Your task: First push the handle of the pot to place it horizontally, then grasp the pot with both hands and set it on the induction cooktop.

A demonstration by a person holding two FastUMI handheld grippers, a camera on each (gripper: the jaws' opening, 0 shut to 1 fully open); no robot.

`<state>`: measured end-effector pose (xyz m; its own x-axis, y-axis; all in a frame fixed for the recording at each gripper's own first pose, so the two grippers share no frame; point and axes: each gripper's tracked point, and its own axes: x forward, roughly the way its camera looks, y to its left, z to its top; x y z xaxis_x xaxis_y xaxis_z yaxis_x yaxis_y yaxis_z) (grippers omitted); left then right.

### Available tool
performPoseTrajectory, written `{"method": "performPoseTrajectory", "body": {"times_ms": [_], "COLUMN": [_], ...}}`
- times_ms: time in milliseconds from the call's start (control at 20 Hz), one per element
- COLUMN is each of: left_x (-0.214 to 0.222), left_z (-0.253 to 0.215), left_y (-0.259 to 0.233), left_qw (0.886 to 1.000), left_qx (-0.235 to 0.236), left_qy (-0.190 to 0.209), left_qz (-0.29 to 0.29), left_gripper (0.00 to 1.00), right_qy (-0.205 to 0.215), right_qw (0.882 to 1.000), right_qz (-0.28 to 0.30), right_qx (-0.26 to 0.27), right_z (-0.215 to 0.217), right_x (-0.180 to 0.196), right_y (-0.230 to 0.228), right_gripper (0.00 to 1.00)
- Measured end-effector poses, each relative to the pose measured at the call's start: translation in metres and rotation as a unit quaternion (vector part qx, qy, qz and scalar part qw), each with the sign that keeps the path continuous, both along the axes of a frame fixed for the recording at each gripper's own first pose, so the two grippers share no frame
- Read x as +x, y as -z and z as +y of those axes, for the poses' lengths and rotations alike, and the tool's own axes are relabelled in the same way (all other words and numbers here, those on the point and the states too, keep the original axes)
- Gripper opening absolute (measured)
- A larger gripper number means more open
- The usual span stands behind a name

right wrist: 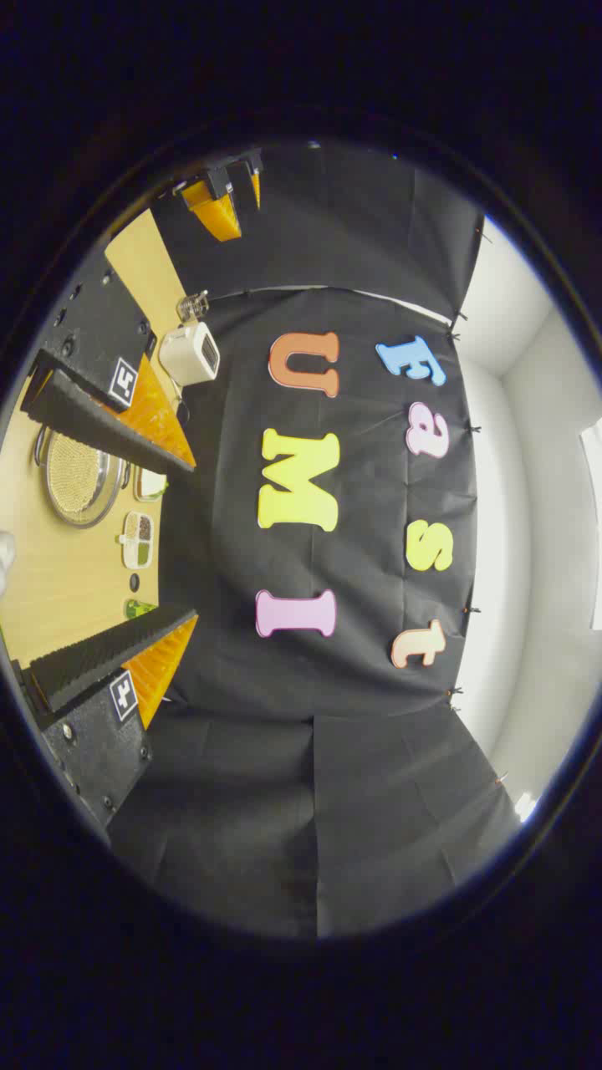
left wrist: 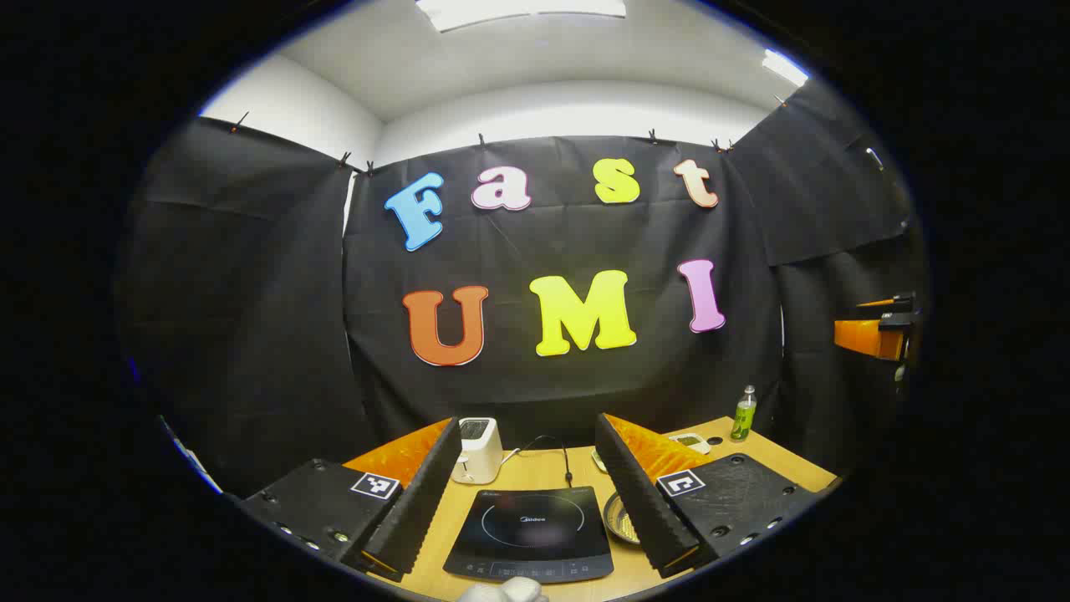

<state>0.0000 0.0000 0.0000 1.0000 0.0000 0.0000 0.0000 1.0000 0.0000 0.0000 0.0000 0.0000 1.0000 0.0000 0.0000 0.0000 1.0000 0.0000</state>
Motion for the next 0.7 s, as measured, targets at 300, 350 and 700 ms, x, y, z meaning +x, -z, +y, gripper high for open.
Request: {"method": "performPoseTrajectory", "body": {"times_ms": [300,350,700], "left_x": [0.005,0.006,0.008], "left_z": [0.002,0.002,0.007], "left_y": [0.000,0.000,0.003], "left_qw": [1.000,1.000,1.000], "left_qx": [-0.006,-0.004,-0.001], "left_qy": [0.010,0.011,0.019], "left_qz": [-0.003,-0.004,-0.005], "left_gripper": [0.96,0.96,0.96], "right_qy": [0.006,0.009,0.002], "right_qw": [1.000,1.000,1.000], "right_qz": [0.013,0.014,0.024], "right_qx": [-0.002,-0.002,0.003], "right_z": [0.003,0.002,0.015], "right_x": [-0.002,-0.002,-0.001], "right_y": [0.007,0.008,0.010], "right_gripper": [0.97,0.96,0.96]}}
